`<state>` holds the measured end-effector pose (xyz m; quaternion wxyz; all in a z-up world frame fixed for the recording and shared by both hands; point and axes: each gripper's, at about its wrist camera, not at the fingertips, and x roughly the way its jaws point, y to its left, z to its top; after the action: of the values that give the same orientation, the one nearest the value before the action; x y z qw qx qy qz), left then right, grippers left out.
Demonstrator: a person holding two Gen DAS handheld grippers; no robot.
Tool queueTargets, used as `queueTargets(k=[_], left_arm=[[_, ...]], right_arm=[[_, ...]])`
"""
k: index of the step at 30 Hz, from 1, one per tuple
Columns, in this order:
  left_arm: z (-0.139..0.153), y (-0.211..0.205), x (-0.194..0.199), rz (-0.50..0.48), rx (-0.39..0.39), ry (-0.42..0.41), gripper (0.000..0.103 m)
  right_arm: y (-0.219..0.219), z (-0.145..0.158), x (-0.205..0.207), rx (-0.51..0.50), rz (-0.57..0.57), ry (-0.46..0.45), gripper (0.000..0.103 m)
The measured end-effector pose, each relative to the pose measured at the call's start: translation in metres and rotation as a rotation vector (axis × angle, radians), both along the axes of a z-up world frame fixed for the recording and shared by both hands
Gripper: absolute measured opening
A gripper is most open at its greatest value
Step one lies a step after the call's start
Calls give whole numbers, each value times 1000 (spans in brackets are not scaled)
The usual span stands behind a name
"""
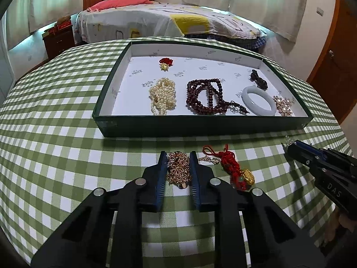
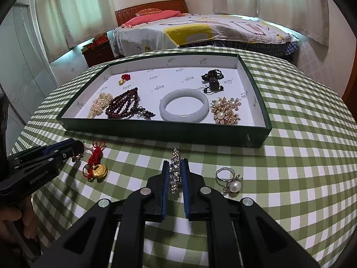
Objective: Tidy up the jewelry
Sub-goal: 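Grasp the gold chain with the left tool while the right grasps the rhinestone hairpin, then carry the chain with left tool while right tool carries hairpin into the box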
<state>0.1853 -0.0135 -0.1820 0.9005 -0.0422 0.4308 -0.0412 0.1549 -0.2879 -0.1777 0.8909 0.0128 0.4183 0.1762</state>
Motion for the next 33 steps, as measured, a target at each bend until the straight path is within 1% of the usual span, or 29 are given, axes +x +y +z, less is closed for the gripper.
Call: queueTargets(k=[3, 7, 15, 26, 33], left_arm=[[2, 2, -2, -2, -18, -16, 10], [2, 5, -4, 1, -22, -18, 10], [11, 11, -14, 13, -16, -50, 9], [40, 16, -24, 18, -19, -117, 9], [65, 13, -29, 9, -27, -175, 9]], right_arm=[[-1, 0, 0, 2, -2, -1, 12], [-2, 0, 0, 5, -6, -1, 12], [-3, 3, -2, 11, -8, -13, 12], [-3, 20, -8, 30, -16, -58, 12], [-3, 36, -12, 50, -19, -94, 12]])
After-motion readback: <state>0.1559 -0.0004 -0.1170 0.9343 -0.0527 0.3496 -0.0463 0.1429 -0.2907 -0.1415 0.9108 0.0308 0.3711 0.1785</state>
